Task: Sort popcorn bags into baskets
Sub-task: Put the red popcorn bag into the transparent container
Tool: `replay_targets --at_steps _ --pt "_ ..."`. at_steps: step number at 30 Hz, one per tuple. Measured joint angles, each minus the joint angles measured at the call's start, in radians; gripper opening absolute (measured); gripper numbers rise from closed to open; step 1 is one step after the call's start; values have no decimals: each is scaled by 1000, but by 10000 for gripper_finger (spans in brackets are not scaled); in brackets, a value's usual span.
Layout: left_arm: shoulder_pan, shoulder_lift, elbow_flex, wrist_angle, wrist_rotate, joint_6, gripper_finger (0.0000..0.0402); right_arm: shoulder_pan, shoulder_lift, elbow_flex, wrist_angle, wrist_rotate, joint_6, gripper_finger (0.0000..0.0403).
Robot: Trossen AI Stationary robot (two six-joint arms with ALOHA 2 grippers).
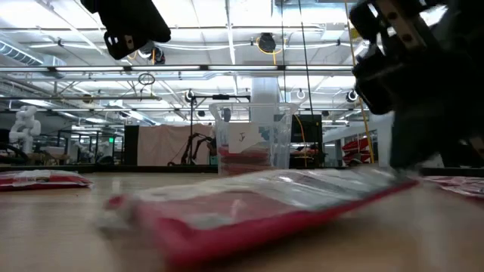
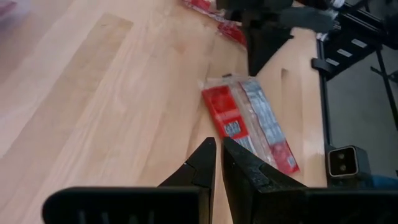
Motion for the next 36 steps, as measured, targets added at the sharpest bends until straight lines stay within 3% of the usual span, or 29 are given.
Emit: replay_targets --at_steps 4,7,16,25,28,36 --pt "4 11 -12 18 -23 -42 33 -25 -1 0 34 -1 -41 1" --pt "20 25 -66 81 21 -74 52 -38 -1 0 37 -1 -73 0" --pt "32 76 -217 429 85 -45 157 -75 -1 0 90 1 -182 0" --pt "64 249 -282 727 170 -37 257 -120 -1 0 139 -1 -289 0" --pt "76 330 -282 842 236 -39 262 -139 -1 0 168 -1 -327 0" --pt "96 469 -282 926 288 -170 234 -173 -2 0 209 -4 -380 0"
